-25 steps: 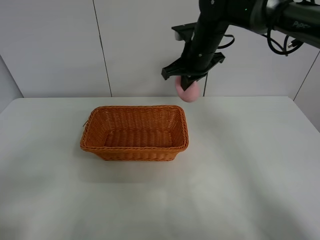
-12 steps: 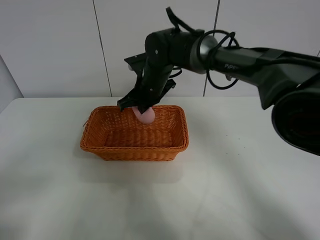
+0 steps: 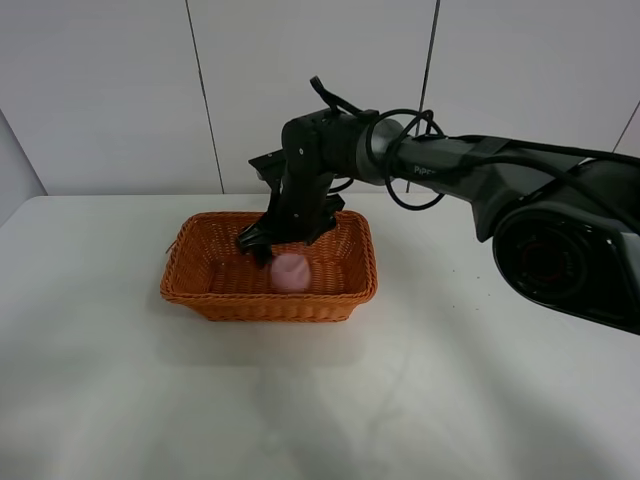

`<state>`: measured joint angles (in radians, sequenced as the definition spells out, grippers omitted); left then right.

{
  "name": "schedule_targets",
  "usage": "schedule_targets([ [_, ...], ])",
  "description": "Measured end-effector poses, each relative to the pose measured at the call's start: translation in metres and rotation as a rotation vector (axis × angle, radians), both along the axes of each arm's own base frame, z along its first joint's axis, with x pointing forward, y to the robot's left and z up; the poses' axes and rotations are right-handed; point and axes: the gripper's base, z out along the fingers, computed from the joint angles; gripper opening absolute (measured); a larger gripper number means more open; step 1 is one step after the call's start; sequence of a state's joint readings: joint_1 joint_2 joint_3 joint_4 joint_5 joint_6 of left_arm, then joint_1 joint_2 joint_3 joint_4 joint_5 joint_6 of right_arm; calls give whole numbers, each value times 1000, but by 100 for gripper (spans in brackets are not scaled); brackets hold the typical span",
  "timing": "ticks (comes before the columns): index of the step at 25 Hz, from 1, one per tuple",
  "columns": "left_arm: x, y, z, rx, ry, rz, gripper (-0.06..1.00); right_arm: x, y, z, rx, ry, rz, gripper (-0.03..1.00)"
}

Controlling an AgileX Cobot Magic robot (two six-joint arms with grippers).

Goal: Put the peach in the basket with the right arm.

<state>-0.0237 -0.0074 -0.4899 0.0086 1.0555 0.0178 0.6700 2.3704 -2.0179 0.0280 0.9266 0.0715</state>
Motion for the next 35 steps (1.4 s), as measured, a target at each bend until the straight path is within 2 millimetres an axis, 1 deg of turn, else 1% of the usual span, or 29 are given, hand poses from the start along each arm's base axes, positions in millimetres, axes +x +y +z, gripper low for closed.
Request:
schedule_targets([
  [5, 0, 0, 0, 0, 0, 0, 99, -2, -2, 5, -11, 14, 1, 69],
  [7, 0, 0, 0, 0, 0, 0, 99, -3, -2, 16, -14, 20, 2, 69],
  [9, 0, 0, 0, 0, 0, 0, 99, -2, -2, 34, -12, 16, 4, 69],
  [12, 0, 0, 0, 0, 0, 0, 99, 0, -1, 69, 0, -27, 7, 69],
  [17, 0, 0, 0, 0, 0, 0, 99, 4, -4, 126, 52, -161, 0, 69],
  [20, 0, 0, 0, 0, 0, 0, 99, 9, -12, 129, 54, -165, -18, 70],
  [22, 0, 0, 0, 0, 0, 0, 99, 16, -21, 129, 52, -163, -42, 70],
  [25, 0, 0, 0, 0, 0, 0, 99, 34, -47, 129, 48, -163, -102, 70],
  [26, 0, 0, 0, 0, 0, 0, 99, 41, -60, 129, 45, -164, -131, 70],
  [29, 0, 0, 0, 0, 0, 0, 99, 65, -104, 129, 37, -166, -229, 70],
  [31, 0, 0, 0, 0, 0, 0, 99, 80, -140, 129, 31, -168, -305, 70],
  [34, 0, 0, 0, 0, 0, 0, 99, 96, -192, 129, 21, -170, -410, 70],
  [35, 0, 0, 0, 0, 0, 0, 99, 99, -206, 129, 19, -171, -439, 70],
])
